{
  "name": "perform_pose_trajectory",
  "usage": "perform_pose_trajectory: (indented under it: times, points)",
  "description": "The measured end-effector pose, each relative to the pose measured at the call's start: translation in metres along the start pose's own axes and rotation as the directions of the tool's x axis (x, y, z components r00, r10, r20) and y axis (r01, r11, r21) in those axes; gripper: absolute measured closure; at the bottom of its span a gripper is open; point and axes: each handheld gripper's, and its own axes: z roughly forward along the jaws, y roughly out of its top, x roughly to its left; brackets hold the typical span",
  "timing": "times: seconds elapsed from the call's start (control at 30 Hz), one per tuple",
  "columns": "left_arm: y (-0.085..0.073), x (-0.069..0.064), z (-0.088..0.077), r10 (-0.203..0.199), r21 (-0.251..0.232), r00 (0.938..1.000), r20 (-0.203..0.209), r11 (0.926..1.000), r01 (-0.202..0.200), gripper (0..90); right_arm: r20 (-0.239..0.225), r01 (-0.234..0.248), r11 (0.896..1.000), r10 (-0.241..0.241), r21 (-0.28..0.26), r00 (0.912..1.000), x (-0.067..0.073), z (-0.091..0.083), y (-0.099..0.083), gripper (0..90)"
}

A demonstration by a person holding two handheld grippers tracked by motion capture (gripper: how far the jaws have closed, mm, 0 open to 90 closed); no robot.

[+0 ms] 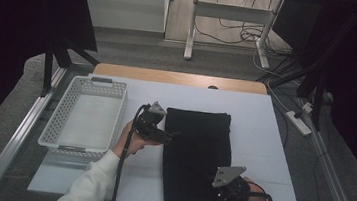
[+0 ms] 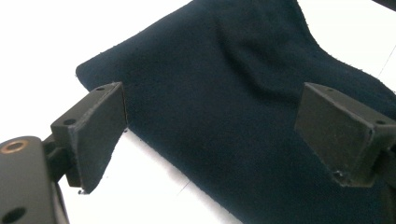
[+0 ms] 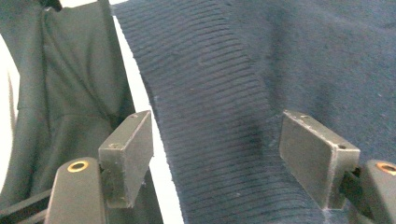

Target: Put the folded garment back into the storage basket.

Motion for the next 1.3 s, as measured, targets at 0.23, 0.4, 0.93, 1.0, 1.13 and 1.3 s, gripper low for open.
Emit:
perform_pose_trajectory:
  times: [0.23, 0.4, 0.93, 1.0, 1.13, 1.3]
  points:
    - [-0.002, 0.002, -0.001, -0.007, -0.002, 1.0, -0.002, 1.0, 0.007, 10.1, -0.005, 0.051, 0.995, -0.051, 0.082, 0.9987, 0.008, 0.013, 0.003, 22.8]
    - [-0.003, 0.003, 0.0, -0.01, 0.006, 0.9999, -0.004, 0.9999, 0.01, 10.1, 0.012, 0.071, 0.989, -0.073, 0.128, 0.9973, 0.008, 0.02, 0.0, 18.9]
    - [-0.004, 0.004, 0.002, -0.02, 0.012, 0.9998, 0.001, 0.9997, 0.02, 10.0, 0.056, 0.098, 0.977, -0.111, 0.188, 0.9923, 0.007, 0.032, -0.005, 21.2]
    - [-0.004, 0.003, 0.003, -0.019, 0.013, 0.9998, 0.001, 0.9997, 0.019, 10.0, 0.058, 0.107, 0.975, -0.12, 0.196, 0.991, 0.008, 0.033, -0.004, 21.3]
    - [-0.004, 0.004, 0.003, -0.019, 0.015, 0.9998, 0.0, 0.9997, 0.019, 10.0, 0.052, 0.108, 0.974, -0.121, 0.197, 0.9913, 0.006, 0.033, -0.003, 24.5]
    - [-0.004, 0.004, 0.003, -0.022, 0.016, 0.9998, 0.0, 0.9996, 0.022, 10.4, 0.039, 0.106, 0.977, -0.115, 0.185, 0.9926, 0.004, 0.032, -0.004, 30.7]
